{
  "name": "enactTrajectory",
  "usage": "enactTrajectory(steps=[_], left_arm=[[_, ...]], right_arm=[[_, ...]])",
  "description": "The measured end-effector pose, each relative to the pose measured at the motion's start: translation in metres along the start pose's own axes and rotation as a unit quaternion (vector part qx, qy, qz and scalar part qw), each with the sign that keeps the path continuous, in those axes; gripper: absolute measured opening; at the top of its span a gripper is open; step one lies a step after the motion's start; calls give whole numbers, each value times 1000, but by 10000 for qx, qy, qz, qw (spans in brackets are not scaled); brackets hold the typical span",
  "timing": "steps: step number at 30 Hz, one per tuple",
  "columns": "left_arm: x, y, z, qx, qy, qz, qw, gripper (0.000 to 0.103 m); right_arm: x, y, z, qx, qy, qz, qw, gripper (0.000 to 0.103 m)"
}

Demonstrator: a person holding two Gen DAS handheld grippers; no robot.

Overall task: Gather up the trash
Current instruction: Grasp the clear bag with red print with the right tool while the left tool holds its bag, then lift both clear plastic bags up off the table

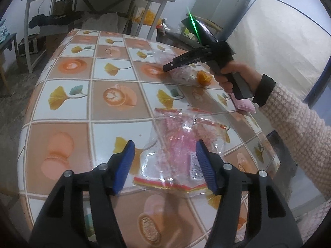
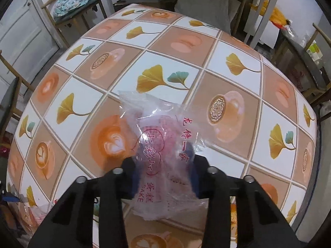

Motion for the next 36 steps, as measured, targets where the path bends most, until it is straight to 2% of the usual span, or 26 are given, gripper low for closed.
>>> enactTrajectory(steps=[4,8,12,15,19,22,24,25,28,33,36], left_arm=[[8,1,-1,-19,-43,-102,9999,69],[23,1,-2,-54,-118,-387,9992,83],[43,-7,-5,-159,-176,-883,9958,85],[56,-18,-7,-281,-202,-1266,9913,86],[74,-36,-3,-239,-158,-2048,9784,86],[81,-49,-3,-122,170,-2714,9622,86],[83,-55,-7,-45,494,-3165,9473,86],[84,-57,-7,-10,614,-3288,9424,85],[87,-61,-11,38,827,-3681,9261,72],[85,-60,-19,-7,992,-3803,9195,57],[84,-62,-24,-31,1154,-3947,9115,46]], right_arm=[[-4,0,16,245,-11,-90,9997,22],[-15,-7,64,824,82,-159,9964,22],[-29,-39,127,1454,140,-194,9891,22],[-32,-70,152,1680,219,-389,9848,22],[-35,-124,163,1818,405,-788,9793,22],[-35,-157,160,1883,594,-1126,9738,22],[-31,-177,155,1924,736,-1418,9682,22],[-29,-184,151,1918,807,-1566,9655,22],[-25,-207,142,1924,958,-1923,9575,22],[-25,-224,134,1987,1151,-2197,9482,22],[-27,-228,133,2026,1210,-2248,9454,22]])
Point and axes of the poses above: each gripper's, at about its wrist camera, not at the fingertips, and z roughly against the way its jaws point, x to its right, y to its top, the point moved 10 cm from there along -z, roughly the way its jaws point, and after that the axes turned 8 degrees about y, right-handed, at the moved point
